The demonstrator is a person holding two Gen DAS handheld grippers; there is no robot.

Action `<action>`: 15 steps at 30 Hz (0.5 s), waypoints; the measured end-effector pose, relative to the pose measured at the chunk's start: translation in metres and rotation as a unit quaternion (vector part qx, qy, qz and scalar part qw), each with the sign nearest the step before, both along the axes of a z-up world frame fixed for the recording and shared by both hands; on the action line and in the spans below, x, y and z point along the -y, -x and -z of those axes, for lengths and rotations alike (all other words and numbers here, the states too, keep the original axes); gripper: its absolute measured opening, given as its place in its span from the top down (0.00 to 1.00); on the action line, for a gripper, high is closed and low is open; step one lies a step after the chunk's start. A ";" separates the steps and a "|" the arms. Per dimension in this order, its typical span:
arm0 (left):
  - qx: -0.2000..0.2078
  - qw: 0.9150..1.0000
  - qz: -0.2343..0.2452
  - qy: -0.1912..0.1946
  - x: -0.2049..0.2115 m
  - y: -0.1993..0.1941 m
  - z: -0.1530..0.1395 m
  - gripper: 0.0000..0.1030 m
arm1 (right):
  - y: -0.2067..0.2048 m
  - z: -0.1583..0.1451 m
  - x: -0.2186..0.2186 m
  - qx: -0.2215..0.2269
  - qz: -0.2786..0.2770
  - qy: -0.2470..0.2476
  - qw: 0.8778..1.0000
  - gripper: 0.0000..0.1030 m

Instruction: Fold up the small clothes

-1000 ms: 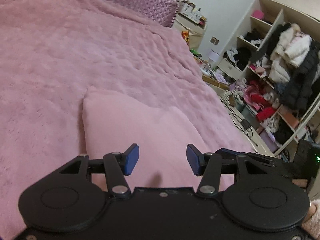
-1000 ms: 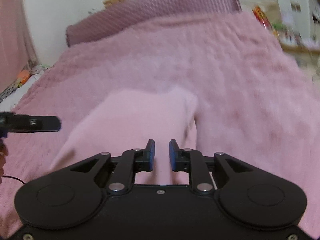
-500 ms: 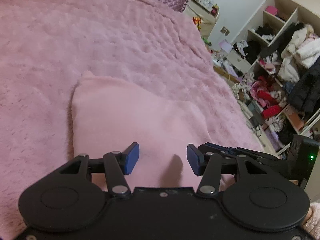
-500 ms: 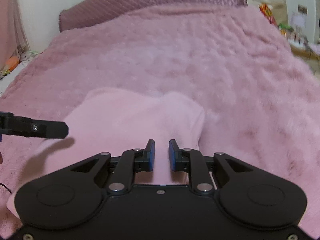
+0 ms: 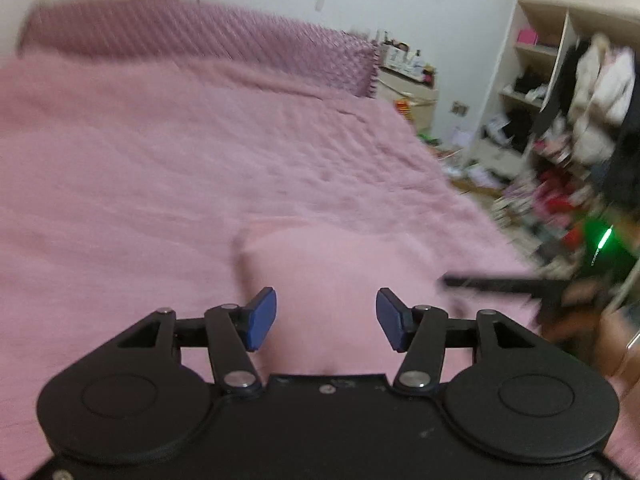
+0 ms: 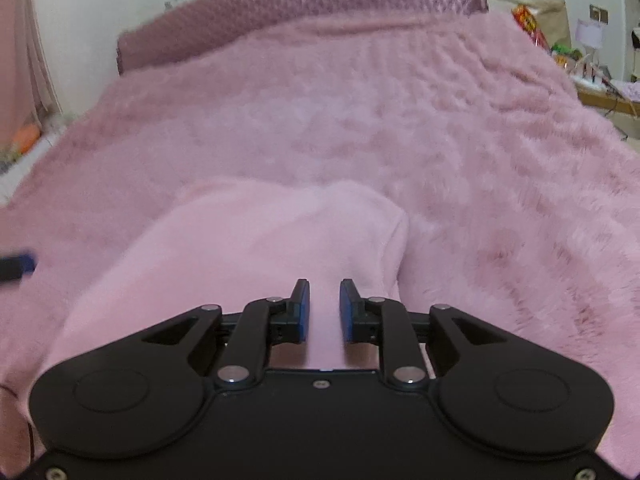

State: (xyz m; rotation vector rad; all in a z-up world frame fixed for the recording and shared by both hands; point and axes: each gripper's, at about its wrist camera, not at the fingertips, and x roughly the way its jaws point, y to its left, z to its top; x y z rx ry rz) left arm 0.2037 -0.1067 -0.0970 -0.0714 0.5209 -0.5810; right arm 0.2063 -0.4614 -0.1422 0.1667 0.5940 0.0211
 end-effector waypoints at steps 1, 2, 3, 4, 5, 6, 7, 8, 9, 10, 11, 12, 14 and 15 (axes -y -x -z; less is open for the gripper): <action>0.013 1.000 -0.006 -0.026 -0.005 0.015 0.003 0.43 | 0.010 -0.004 -0.005 0.009 -0.004 0.004 1.000 0.78; 0.020 0.999 -0.007 -0.048 -0.007 0.026 0.007 0.43 | 0.022 -0.007 -0.012 0.017 -0.009 0.014 1.000 0.74; 0.024 0.997 -0.004 -0.068 -0.008 0.036 0.012 0.43 | 0.032 -0.009 -0.017 0.022 -0.015 0.024 0.999 0.74; 0.024 0.996 0.002 -0.085 -0.007 0.043 0.017 0.42 | 0.042 -0.010 -0.023 0.023 -0.021 0.033 0.999 0.73; 0.023 0.995 0.008 -0.098 -0.005 0.048 0.023 0.42 | 0.051 -0.010 -0.029 0.023 -0.027 0.041 0.999 0.73; 0.021 0.994 0.012 -0.108 -0.002 0.051 0.028 0.42 | 0.059 -0.010 -0.033 0.023 -0.031 0.045 0.998 0.73; 0.022 0.993 0.015 -0.117 0.002 0.053 0.033 0.42 | 0.066 -0.009 -0.039 0.021 -0.035 0.049 0.998 0.73; 0.024 0.992 0.020 -0.124 0.006 0.053 0.037 0.42 | 0.073 -0.007 -0.044 0.021 -0.037 0.054 0.998 0.73; 0.026 0.991 0.025 -0.129 0.010 0.054 0.041 0.42 | 0.078 -0.005 -0.048 0.021 -0.038 0.057 0.997 0.73; 0.026 0.990 0.030 -0.135 0.015 0.054 0.045 0.42 | 0.082 -0.004 -0.050 0.021 -0.040 0.059 0.997 0.73; 0.025 0.990 0.033 -0.137 0.019 0.052 0.048 0.42 | 0.085 -0.001 -0.053 0.020 -0.041 0.059 0.997 0.73; 0.023 0.989 0.038 -0.138 0.024 0.051 0.051 0.42 | 0.086 0.002 -0.054 0.017 -0.040 0.057 0.997 0.73; 0.023 0.989 0.046 -0.139 0.031 0.049 0.056 0.42 | 0.085 0.008 -0.054 0.009 -0.037 0.048 0.998 0.73; 0.024 0.988 0.047 -0.143 0.035 0.047 0.057 0.42 | 0.085 0.011 -0.054 0.006 -0.033 0.044 0.998 0.73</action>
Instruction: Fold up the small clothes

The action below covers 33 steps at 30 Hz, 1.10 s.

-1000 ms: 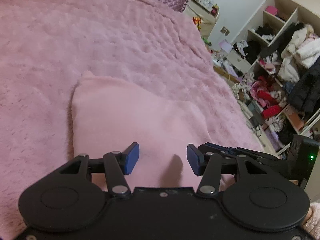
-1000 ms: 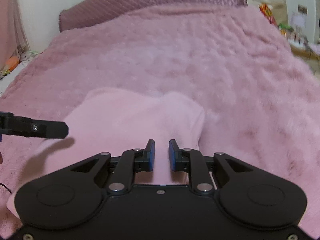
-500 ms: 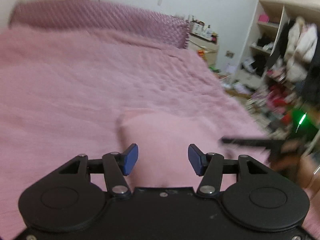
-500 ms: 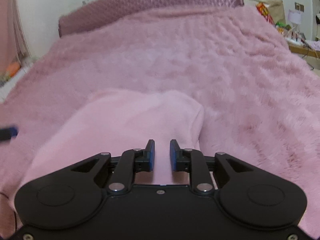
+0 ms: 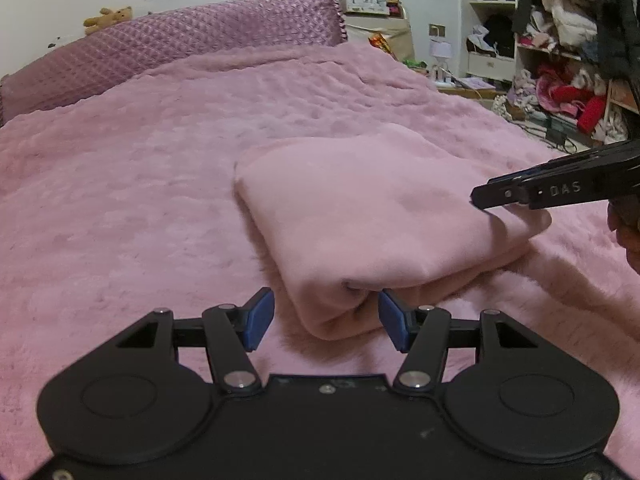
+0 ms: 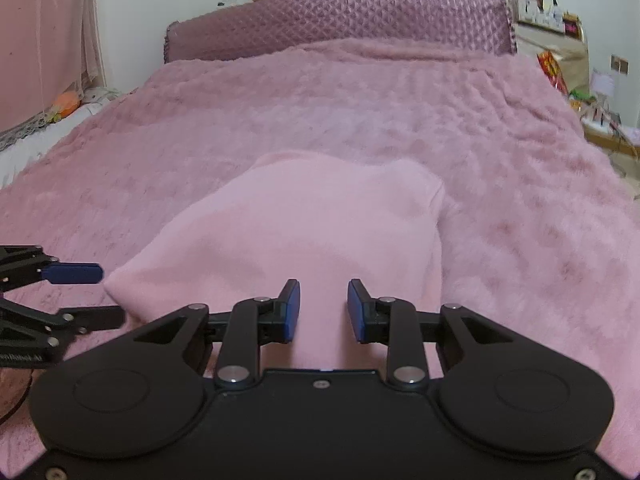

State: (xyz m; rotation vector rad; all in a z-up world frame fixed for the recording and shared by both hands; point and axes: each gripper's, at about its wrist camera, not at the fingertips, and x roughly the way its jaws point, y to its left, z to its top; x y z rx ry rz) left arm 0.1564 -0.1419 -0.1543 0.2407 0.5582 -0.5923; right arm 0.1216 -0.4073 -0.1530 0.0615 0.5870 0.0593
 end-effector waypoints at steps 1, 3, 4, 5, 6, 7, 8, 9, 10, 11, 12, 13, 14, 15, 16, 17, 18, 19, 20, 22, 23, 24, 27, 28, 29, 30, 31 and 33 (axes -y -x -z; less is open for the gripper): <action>0.003 1.000 0.000 -0.008 0.003 -0.002 0.002 0.42 | -0.001 0.003 0.001 -0.002 0.003 -0.006 1.000 0.73; 0.009 0.999 -0.003 -0.030 0.009 -0.007 0.007 0.42 | -0.001 0.007 0.002 -0.004 0.008 -0.015 1.000 0.73; 0.011 0.999 -0.003 -0.037 0.012 -0.009 0.010 0.42 | -0.001 0.007 0.003 -0.004 0.009 -0.020 1.000 0.73; 0.011 0.999 -0.003 -0.042 0.015 -0.012 0.013 0.43 | -0.002 0.007 0.004 -0.004 0.010 -0.024 1.000 0.73; 0.014 0.999 -0.005 -0.046 0.017 -0.015 0.015 0.43 | -0.002 0.008 0.005 -0.004 0.010 -0.027 1.000 0.73; 0.019 0.999 -0.008 -0.048 0.018 -0.018 0.017 0.42 | -0.003 0.008 0.005 -0.005 0.009 -0.029 1.000 0.73; 0.020 0.999 -0.013 -0.046 0.017 -0.020 0.018 0.42 | -0.003 0.009 0.006 -0.006 0.009 -0.030 1.000 0.73; 0.016 0.999 -0.018 -0.038 0.014 -0.023 0.018 0.43 | -0.004 0.010 0.006 -0.006 0.008 -0.030 0.999 0.73; 0.002 0.999 -0.023 -0.022 0.011 -0.028 0.018 0.45 | -0.005 0.011 0.006 -0.007 0.008 -0.030 0.999 0.73; -0.005 0.999 -0.029 -0.013 0.009 -0.027 0.019 0.46 | -0.005 0.012 0.006 -0.007 0.008 -0.031 0.999 0.73; -0.010 0.999 -0.034 -0.011 0.008 -0.029 0.019 0.48 | -0.006 0.013 0.007 -0.007 0.009 -0.032 0.999 0.73; -0.013 0.999 -0.036 -0.009 0.005 -0.030 0.019 0.57 | -0.006 0.014 0.006 -0.007 0.009 -0.033 0.999 0.73; -0.014 0.999 -0.037 -0.004 0.001 -0.028 0.020 0.70 | -0.006 0.015 0.007 -0.007 0.009 -0.036 0.999 0.74; -0.014 0.999 -0.035 0.000 0.001 -0.027 0.019 0.73 | -0.006 0.015 0.006 -0.007 0.009 -0.038 0.999 0.74; -0.008 1.000 -0.026 0.002 0.003 -0.025 0.018 0.81 | -0.005 0.016 0.006 -0.006 0.009 -0.038 0.999 0.74; 0.003 1.000 -0.019 -0.004 0.006 -0.019 0.016 0.81 | -0.005 0.016 0.005 -0.005 0.009 -0.036 0.999 0.74; 0.016 1.000 -0.012 -0.013 0.008 -0.016 0.017 0.82 | -0.004 0.017 0.005 -0.006 0.010 -0.033 0.999 0.74; 0.018 1.000 -0.008 -0.017 0.010 -0.016 0.016 0.82 | -0.004 0.017 0.005 -0.008 0.012 -0.033 0.999 0.74; 0.015 1.000 -0.009 -0.015 0.009 -0.017 0.016 0.82 | -0.004 0.018 0.008 -0.009 0.013 -0.040 0.999 0.74; 0.007 1.000 -0.011 -0.010 0.007 -0.019 0.015 0.83 | -0.005 0.017 0.011 -0.010 0.015 -0.055 0.998 0.74; 0.009 1.000 -0.011 -0.017 0.008 -0.019 0.015 0.84 | -0.006 0.016 0.012 -0.011 0.017 -0.057 0.998 0.74; 0.013 1.000 -0.009 -0.023 0.009 -0.017 0.015 0.84 | -0.006 0.015 0.012 -0.012 0.020 -0.056 0.998 0.75; 0.030 0.999 -0.003 -0.044 0.010 -0.012 0.014 0.86 | -0.007 0.014 0.011 -0.015 0.031 -0.036 0.999 0.84; 0.033 0.998 -0.001 -0.052 0.009 -0.012 0.014 0.86 | -0.008 0.014 0.011 -0.016 0.032 -0.032 0.999 0.87; 0.033 0.998 0.000 -0.058 0.008 -0.013 0.016 0.86 | -0.008 0.015 0.012 -0.018 0.028 -0.031 0.999 0.89; 0.031 0.998 0.004 -0.062 0.008 -0.014 0.017 0.86 | -0.009 0.015 0.013 -0.020 0.027 -0.030 0.999 0.90; 0.027 0.997 0.005 -0.068 0.008 -0.016 0.019 0.86 | -0.009 0.016 0.014 -0.021 0.027 -0.029 0.999 0.92; 0.018 0.995 0.006 -0.094 0.011 -0.019 0.030 0.87 | -0.010 0.019 0.015 -0.026 0.026 -0.033 0.999 0.94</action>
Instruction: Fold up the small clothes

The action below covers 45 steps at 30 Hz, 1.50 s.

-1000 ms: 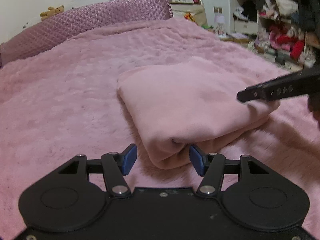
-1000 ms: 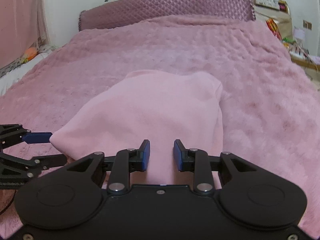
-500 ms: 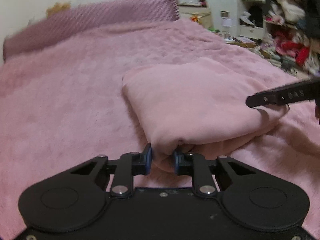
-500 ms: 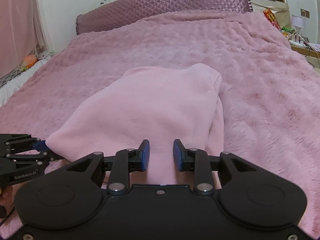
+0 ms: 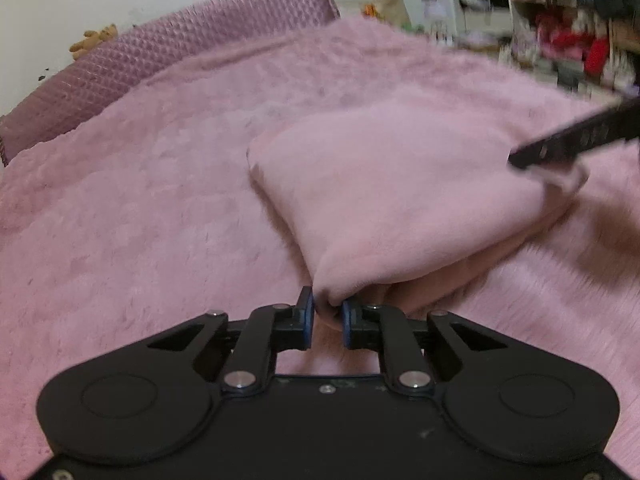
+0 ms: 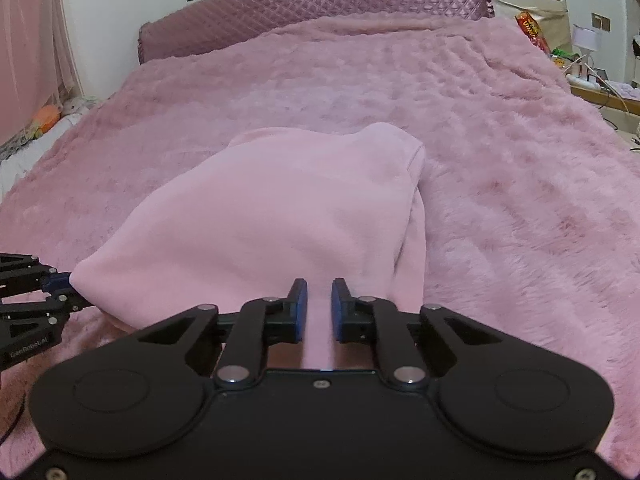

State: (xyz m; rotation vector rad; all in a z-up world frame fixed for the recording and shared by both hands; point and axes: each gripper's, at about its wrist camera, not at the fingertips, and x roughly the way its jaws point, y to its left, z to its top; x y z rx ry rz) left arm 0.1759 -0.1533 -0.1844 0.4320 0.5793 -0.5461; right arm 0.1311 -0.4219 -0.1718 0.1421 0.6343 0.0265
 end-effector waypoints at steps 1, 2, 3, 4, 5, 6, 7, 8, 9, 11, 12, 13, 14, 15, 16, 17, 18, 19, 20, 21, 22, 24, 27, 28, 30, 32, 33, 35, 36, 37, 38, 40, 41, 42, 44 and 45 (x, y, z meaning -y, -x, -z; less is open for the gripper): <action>-0.003 1.000 0.003 -0.008 0.002 0.000 0.006 0.87 | 0.000 0.001 0.000 -0.001 0.000 -0.002 1.000 0.95; 0.000 1.000 0.005 -0.013 0.003 0.001 0.011 0.87 | 0.000 0.003 0.000 -0.002 0.000 -0.002 1.000 0.95; -0.001 1.000 0.006 -0.022 0.004 0.001 0.015 0.87 | 0.000 0.004 0.000 -0.002 -0.001 -0.001 1.000 0.95; -0.006 1.000 0.005 -0.024 0.006 0.001 0.019 0.87 | 0.001 0.006 0.000 -0.002 -0.001 -0.003 1.000 0.95; -0.006 1.000 0.004 -0.024 0.007 0.000 0.020 0.87 | 0.001 0.007 0.000 -0.002 -0.001 -0.004 1.000 0.95; -0.004 1.000 0.004 -0.023 0.008 0.001 0.020 0.87 | 0.001 0.007 0.000 -0.002 -0.001 -0.003 1.000 0.95; -0.001 1.000 0.007 -0.022 0.008 0.002 0.018 0.87 | 0.001 0.007 0.001 -0.003 0.000 -0.004 1.000 0.95; 0.005 1.000 0.010 -0.020 0.007 0.004 0.014 0.82 | 0.000 0.007 0.001 -0.004 0.000 -0.005 1.000 0.95; 0.016 1.000 0.013 -0.023 0.007 0.007 0.011 0.77 | 0.000 0.005 0.001 -0.006 -0.001 -0.006 1.000 0.95; 0.049 0.998 0.016 -0.044 0.003 0.018 0.003 0.59 | 0.000 -0.002 0.002 -0.007 -0.001 -0.011 1.000 0.90; 0.064 0.996 0.021 -0.055 0.001 0.022 -0.001 0.58 | 0.000 -0.008 0.005 -0.005 -0.005 -0.021 1.000 0.87; 0.078 0.995 0.031 -0.059 -0.003 0.029 -0.006 0.57 | 0.003 -0.012 0.006 0.002 -0.008 -0.025 1.000 0.81; 0.085 0.994 0.038 -0.057 -0.008 0.033 -0.012 0.57 | 0.007 -0.019 0.007 0.016 -0.009 -0.023 1.000 0.71; 0.092 0.994 0.042 -0.048 -0.012 0.036 -0.019 0.57 | 0.011 -0.025 0.009 0.033 -0.006 -0.017 0.999 0.66; 0.096 0.994 0.044 -0.033 -0.017 0.038 -0.027 0.57 | 0.014 -0.030 0.013 0.047 0.002 -0.010 0.999 0.55; 0.097 0.994 0.042 -0.014 -0.020 0.037 -0.035 0.57 | 0.014 -0.033 0.017 0.055 0.009 -0.008 0.998 0.52; 0.095 0.995 0.040 0.010 -0.024 0.035 -0.042 0.57 | 0.011 -0.036 0.024 0.059 0.015 -0.011 0.998 0.52; 0.090 0.994 0.039 0.045 -0.027 0.031 -0.051 0.57 | 0.005 -0.037 0.031 0.058 0.021 -0.017 0.998 0.52; 0.078 0.993 0.039 0.082 -0.028 0.025 -0.059 0.57 | -0.001 -0.038 0.037 0.055 0.027 -0.024 0.998 0.52; 0.061 0.991 0.037 0.110 -0.029 0.018 -0.063 0.57 | -0.010 -0.037 0.044 0.051 0.029 -0.036 0.998 0.52; 0.034 0.988 0.034 0.146 -0.027 0.007 -0.066 0.57 | -0.020 -0.036 0.051 0.044 0.031 -0.051 0.997 0.52; -0.007 0.981 0.030 0.192 -0.025 -0.010 -0.064 0.57 | -0.040 -0.029 0.063 0.023 0.039 -0.084 0.995 0.53; -0.067 0.969 0.012 0.237 -0.018 -0.034 -0.051 0.58 | -0.063 -0.017 0.072 -0.008 0.044 -0.124 0.991 0.57; -0.085 0.966 0.009 0.245 -0.016 -0.040 -0.046 0.58 | -0.068 -0.014 0.073 -0.015 0.041 -0.132 0.990 0.63; -0.108 0.963 0.003 0.248 -0.011 -0.046 -0.037 0.58 | -0.074 -0.007 0.073 -0.028 0.038 -0.144 0.989 0.69; -0.111 0.962 -0.001 0.251 -0.010 -0.047 -0.030 0.58 | -0.077 -0.001 0.070 -0.035 0.036 -0.145 0.988 0.83; -0.114 0.961 -0.003 0.253 -0.007 -0.051 -0.029 0.58 | -0.077 0.000 0.069 -0.033 0.034 -0.145 0.988 0.84; -0.115 0.959 -0.005 0.260 -0.008 -0.053 -0.030 0.58 | -0.076 -0.005 0.065 -0.024 0.032 -0.124 0.992 0.86; -0.115 0.959 -0.004 0.261 -0.008 -0.052 -0.031 0.58 | -0.074 -0.008 0.063 -0.016 0.032 -0.109 0.993 0.86; -0.115 0.958 -0.004 0.262 -0.007 -0.053 -0.033 0.58 | -0.072 -0.014 0.060 -0.007 0.032 -0.094 0.995 0.86; -0.117 0.957 -0.003 0.264 -0.005 -0.054 -0.034 0.58 | -0.071 -0.020 0.058 0.000 0.034 -0.085 0.996 0.87; -0.119 0.955 -0.001 0.272 -0.005 -0.055 -0.038 0.58 | -0.071 -0.031 0.059 0.013 0.038 -0.074 0.996 0.87; -0.120 0.954 0.000 0.274 -0.005 -0.055 -0.040 0.58 | -0.072 -0.034 0.061 0.013 0.039 -0.072 0.997 0.87; -0.120 0.954 0.002 0.273 -0.003 -0.057 -0.039 0.58 | -0.073 -0.035 0.062 0.012 0.042 -0.069 0.997 0.87; -0.117 0.958 -0.001 0.263 0.000 -0.055 -0.034 0.57 | -0.079 -0.026 0.065 -0.006 0.047 -0.069 0.997 0.88; -0.117 0.959 -0.002 0.258 0.002 -0.054 -0.031 0.57 | -0.081 -0.017 0.066 -0.020 0.050 -0.073 0.996 0.88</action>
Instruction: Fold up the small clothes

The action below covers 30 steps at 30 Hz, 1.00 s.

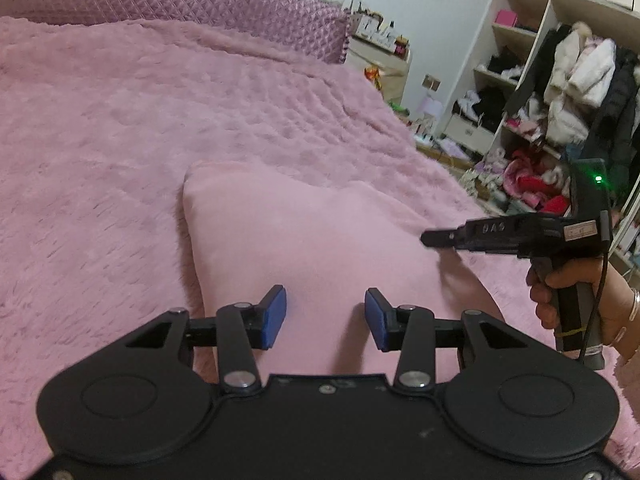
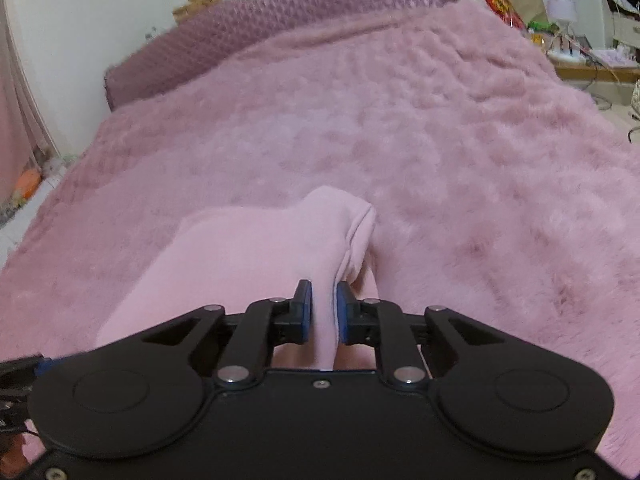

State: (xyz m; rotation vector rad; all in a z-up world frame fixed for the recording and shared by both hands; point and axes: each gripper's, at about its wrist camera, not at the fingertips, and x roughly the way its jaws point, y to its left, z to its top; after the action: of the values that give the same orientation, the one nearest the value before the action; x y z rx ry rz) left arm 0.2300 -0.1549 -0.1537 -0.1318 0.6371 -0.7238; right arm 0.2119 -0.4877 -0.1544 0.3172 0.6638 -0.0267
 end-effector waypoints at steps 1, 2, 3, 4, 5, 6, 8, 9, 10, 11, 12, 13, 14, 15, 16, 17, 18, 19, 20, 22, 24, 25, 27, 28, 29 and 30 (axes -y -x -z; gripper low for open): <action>0.000 1.000 -0.001 -0.003 0.002 0.000 0.002 0.57 | -0.001 0.010 0.001 -0.012 0.001 -0.008 1.000 0.88; 0.001 1.000 0.000 -0.006 0.003 0.001 0.003 0.57 | -0.001 0.018 0.001 -0.016 0.001 -0.014 1.000 0.88; 0.002 1.000 0.002 -0.008 0.002 0.001 0.002 0.57 | 0.001 0.024 0.001 -0.014 0.000 -0.019 1.000 0.87; 0.000 1.000 0.003 -0.007 0.000 0.000 0.000 0.57 | 0.003 0.027 0.002 -0.007 0.000 -0.023 1.000 0.85; -0.003 1.000 0.004 -0.002 -0.003 -0.002 -0.002 0.57 | 0.005 0.027 0.003 -0.003 0.003 -0.030 1.000 0.83; -0.007 1.000 0.004 0.006 -0.007 -0.005 -0.006 0.56 | 0.008 0.026 0.007 0.004 0.005 -0.044 0.999 0.77; -0.016 1.000 0.003 0.026 -0.018 -0.012 -0.012 0.51 | 0.011 0.021 0.014 0.012 0.006 -0.058 0.998 0.60; -0.022 0.999 0.005 0.033 -0.023 -0.018 -0.016 0.50 | 0.013 0.018 0.017 0.017 0.003 -0.060 0.998 0.58; -0.027 0.999 0.007 0.039 -0.029 -0.024 -0.019 0.49 | 0.015 0.014 0.020 0.022 -0.001 -0.060 0.998 0.57; -0.036 0.998 0.007 0.045 -0.037 -0.032 -0.022 0.48 | 0.015 0.010 0.024 0.026 -0.005 -0.063 0.998 0.54; -0.047 0.997 0.008 0.054 -0.044 -0.040 -0.024 0.47 | 0.018 0.007 0.027 0.030 -0.009 -0.068 0.997 0.52; -0.063 0.996 0.010 0.067 -0.051 -0.048 -0.024 0.45 | 0.019 0.004 0.032 0.033 -0.015 -0.076 0.996 0.48; -0.086 0.993 0.016 0.084 -0.059 -0.058 -0.023 0.44 | 0.021 0.002 0.038 0.036 -0.024 -0.090 0.995 0.45; -0.114 0.988 0.024 0.102 -0.067 -0.069 -0.020 0.44 | 0.022 0.001 0.045 0.034 -0.034 -0.110 0.993 0.43; -0.147 0.981 0.033 0.122 -0.074 -0.080 -0.014 0.43 | 0.021 0.002 0.050 0.028 -0.042 -0.130 0.990 0.41; -0.182 0.973 0.037 0.137 -0.080 -0.092 -0.006 0.43 | 0.020 0.004 0.056 0.018 -0.051 -0.155 0.986 0.39; -0.204 0.968 0.029 0.142 -0.085 -0.099 0.001 0.43 | 0.019 0.007 0.062 0.008 -0.056 -0.175 0.983 0.39; -0.216 0.966 0.026 0.141 -0.087 -0.104 0.006 0.43 | 0.017 0.009 0.066 0.002 -0.056 -0.185 0.981 0.39; -0.227 0.964 0.026 0.140 -0.089 -0.107 0.011 0.43 | 0.017 0.012 0.068 -0.004 -0.060 -0.191 0.980 0.39; -0.244 0.959 0.029 0.144 -0.089 -0.111 0.021 0.43 | 0.017 0.019 0.070 -0.018 -0.064 -0.196 0.978 0.39; -0.265 0.951 0.039 0.155 -0.086 -0.114 0.029 0.43 | 0.014 0.029 0.070 -0.034 -0.073 -0.212 0.974 0.39; -0.275 0.947 0.043 0.159 -0.083 -0.114 0.033 0.43 | 0.013 0.034 0.070 -0.041 -0.075 -0.220 0.972 0.39; -0.292 0.942 0.048 0.160 -0.079 -0.118 0.043 0.42 | 0.012 0.044 0.069 -0.053 -0.077 -0.231 0.968 0.38; -0.296 0.940 0.048 0.160 -0.076 -0.119 0.047 0.40 | 0.011 0.049 0.069 -0.055 -0.077 -0.237 0.967 0.38; -0.299 0.939 0.047 0.166 -0.075 -0.122 0.049 0.36 | 0.009 0.054 0.069 -0.055 -0.077 -0.249 0.964 0.37; -0.304 0.936 0.046 0.173 -0.075 -0.124 0.052 0.35 | 0.007 0.058 0.070 -0.055 -0.082 -0.268 0.958 0.37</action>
State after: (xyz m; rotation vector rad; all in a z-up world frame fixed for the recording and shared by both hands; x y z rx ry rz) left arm 0.3537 -0.0797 -0.2056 -0.6746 1.1056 -0.8872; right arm 0.2045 -0.5573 -0.2129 0.7870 0.8007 0.3009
